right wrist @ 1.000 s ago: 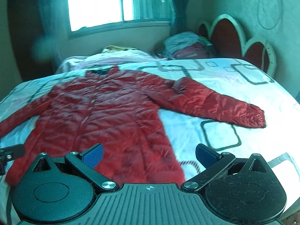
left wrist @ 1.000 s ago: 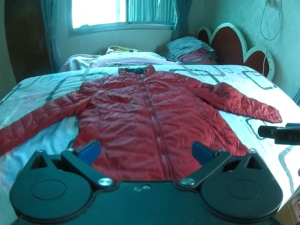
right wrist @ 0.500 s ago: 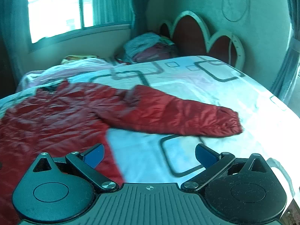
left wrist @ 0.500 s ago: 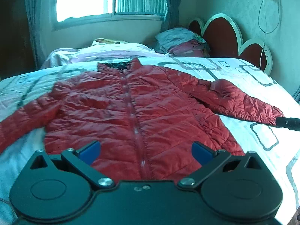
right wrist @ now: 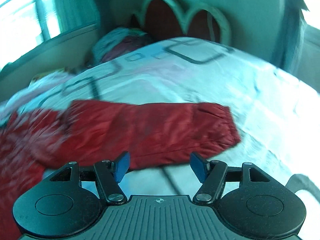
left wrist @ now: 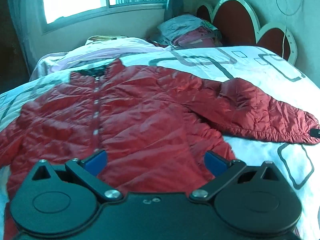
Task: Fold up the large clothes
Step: 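Move the right tool to the jacket sleeve cuff and close on it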
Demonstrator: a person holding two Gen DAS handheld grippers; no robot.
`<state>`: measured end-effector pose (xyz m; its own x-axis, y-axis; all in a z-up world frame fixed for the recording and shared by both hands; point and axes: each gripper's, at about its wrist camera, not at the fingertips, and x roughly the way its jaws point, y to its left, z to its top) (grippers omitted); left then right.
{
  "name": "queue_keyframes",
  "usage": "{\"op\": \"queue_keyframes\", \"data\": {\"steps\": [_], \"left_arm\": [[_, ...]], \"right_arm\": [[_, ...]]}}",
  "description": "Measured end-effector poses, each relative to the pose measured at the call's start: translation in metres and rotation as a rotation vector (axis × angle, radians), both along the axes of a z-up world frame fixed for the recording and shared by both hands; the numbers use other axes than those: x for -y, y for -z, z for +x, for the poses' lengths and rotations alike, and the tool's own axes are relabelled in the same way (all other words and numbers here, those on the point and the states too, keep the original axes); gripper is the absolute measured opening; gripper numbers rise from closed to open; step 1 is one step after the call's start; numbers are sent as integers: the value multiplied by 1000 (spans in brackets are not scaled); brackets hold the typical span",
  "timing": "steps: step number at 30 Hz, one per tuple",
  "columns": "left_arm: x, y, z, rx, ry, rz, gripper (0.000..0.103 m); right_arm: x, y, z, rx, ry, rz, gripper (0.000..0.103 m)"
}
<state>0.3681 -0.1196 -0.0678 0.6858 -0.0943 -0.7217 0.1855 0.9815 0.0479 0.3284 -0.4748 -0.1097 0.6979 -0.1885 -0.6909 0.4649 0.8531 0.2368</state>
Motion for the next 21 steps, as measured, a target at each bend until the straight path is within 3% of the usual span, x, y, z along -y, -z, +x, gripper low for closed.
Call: {"op": "queue_keyframes", "data": {"steps": [6, 12, 14, 15, 16, 21], "left_arm": [[22, 16, 20, -47, 13, 27, 102], [25, 21, 35, -75, 3, 59, 102], [22, 18, 37, -69, -4, 59, 102], [20, 17, 38, -65, -7, 57, 102], [17, 16, 39, -65, -9, 60, 103], [-1, 15, 45, -80, -36, 96, 102]], "right_arm": [[55, 37, 5, -10, 129, 191, 67], [62, 39, 2, 68, 166, 237, 64], [66, 40, 3, 89, 187, 253, 45], [70, 41, 2, 108, 204, 277, 41], [72, 41, 2, 123, 218, 298, 27], [57, 28, 16, 146, 172, 233, 7]]}}
